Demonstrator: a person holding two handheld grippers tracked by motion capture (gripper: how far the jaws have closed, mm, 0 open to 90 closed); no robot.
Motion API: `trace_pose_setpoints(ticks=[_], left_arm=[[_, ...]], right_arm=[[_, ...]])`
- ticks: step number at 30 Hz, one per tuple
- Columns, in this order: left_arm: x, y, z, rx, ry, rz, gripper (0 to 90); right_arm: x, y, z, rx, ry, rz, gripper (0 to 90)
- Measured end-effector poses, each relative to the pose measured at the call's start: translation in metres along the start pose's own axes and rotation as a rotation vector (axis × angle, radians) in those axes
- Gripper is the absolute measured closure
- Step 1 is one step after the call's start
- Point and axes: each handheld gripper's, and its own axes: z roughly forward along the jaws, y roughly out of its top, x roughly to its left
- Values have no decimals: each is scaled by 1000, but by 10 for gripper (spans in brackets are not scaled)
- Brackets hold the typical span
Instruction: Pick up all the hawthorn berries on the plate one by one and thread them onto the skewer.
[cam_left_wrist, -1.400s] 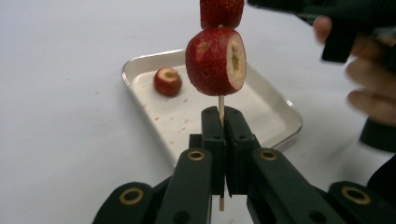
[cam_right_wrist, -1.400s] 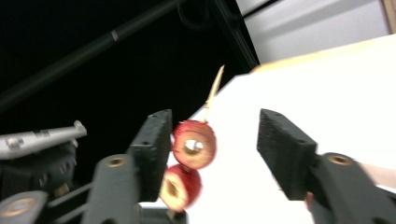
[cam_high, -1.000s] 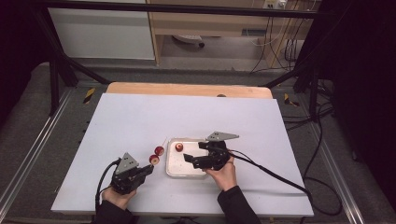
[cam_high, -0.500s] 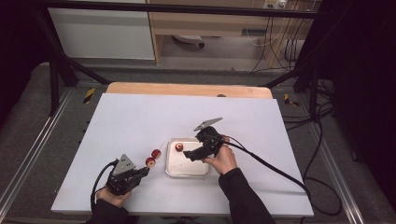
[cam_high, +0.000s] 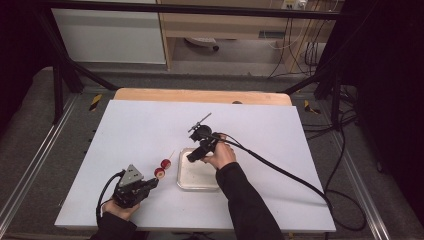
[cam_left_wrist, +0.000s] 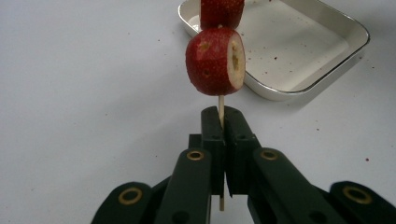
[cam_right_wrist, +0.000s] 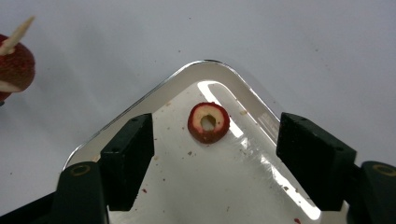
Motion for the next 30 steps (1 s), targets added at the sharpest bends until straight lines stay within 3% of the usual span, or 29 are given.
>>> trace_pose_setpoints(ticks=[4,8,15,30], left_arm=[[-1,0,0,-2,-1,6,877],[-1,0,-1,-6,0,7,877],[-2,1,-1,-5,-2,10,876],[-3,1,-1,-8,-1,13,877]], right_arm=[[-1,9,12,53,9,-1,352],[-4,12,22,92,11,30,399],[-8,13,28,106,30,65,476],[-9,12,38,134,65,95,606]])
